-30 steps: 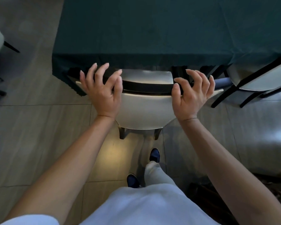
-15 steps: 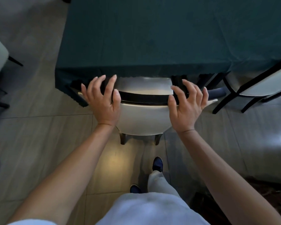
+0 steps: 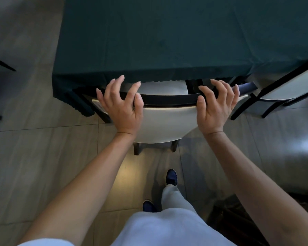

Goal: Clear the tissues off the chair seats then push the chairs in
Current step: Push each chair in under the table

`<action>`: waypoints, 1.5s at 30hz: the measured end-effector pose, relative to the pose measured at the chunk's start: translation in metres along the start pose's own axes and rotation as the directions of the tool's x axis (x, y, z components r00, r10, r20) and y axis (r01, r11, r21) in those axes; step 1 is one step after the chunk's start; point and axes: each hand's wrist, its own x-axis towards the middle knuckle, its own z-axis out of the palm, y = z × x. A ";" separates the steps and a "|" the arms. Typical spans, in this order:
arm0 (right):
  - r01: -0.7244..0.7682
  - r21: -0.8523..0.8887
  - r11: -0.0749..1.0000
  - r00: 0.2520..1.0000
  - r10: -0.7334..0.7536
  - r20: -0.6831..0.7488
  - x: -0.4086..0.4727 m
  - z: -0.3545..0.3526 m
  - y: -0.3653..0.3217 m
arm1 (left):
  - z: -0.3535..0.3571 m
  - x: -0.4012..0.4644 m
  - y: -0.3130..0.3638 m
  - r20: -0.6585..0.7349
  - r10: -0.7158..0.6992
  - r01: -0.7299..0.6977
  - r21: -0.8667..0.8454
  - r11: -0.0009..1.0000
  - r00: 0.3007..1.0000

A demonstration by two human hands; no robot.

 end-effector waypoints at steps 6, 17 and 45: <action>-0.010 0.008 1.000 1.000 0.010 -0.017 0.005 0.023 -0.027 | 0.005 0.022 -0.030 0.014 -0.017 0.016 0.025 1.000 1.000; -0.043 0.021 0.999 0.998 0.044 -0.048 0.027 0.041 -0.024 | 0.023 0.044 -0.028 0.086 -0.017 0.018 0.000 1.000 0.996; -0.006 0.007 1.000 1.000 0.006 0.028 0.089 0.112 -0.010 | 0.090 0.094 -0.042 0.072 -0.047 0.042 0.070 0.997 0.996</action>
